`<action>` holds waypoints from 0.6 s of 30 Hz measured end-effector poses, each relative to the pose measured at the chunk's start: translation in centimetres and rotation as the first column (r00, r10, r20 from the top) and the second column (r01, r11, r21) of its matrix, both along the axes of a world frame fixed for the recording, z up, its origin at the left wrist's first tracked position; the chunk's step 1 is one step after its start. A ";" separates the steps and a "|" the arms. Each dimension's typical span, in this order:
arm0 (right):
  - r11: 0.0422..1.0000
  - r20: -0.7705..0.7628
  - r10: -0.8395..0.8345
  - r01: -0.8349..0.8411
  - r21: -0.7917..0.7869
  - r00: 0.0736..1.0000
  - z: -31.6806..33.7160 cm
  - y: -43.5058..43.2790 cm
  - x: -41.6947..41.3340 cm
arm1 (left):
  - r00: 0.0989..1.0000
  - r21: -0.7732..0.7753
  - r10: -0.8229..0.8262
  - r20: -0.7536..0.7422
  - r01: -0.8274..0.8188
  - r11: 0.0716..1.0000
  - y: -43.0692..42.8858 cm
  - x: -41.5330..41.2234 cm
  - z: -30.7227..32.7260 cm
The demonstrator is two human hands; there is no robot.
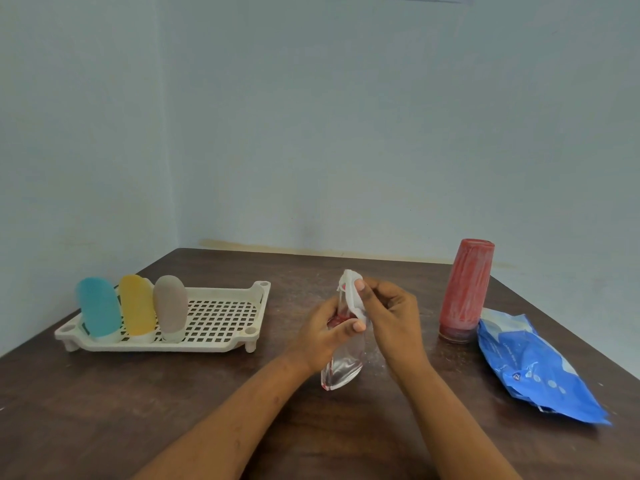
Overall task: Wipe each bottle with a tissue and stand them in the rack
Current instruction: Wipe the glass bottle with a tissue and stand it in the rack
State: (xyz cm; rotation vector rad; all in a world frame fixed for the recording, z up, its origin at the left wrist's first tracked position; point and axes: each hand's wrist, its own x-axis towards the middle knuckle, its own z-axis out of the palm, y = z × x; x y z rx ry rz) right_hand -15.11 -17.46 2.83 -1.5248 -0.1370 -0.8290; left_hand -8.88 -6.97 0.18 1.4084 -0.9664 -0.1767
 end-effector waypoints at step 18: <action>0.964 -0.104 -0.262 0.264 0.007 0.959 -3.2 0.3 1.4 | 0.998 -0.019 -0.027 -0.058 0.025 0.999 -0.1 0.7 -0.4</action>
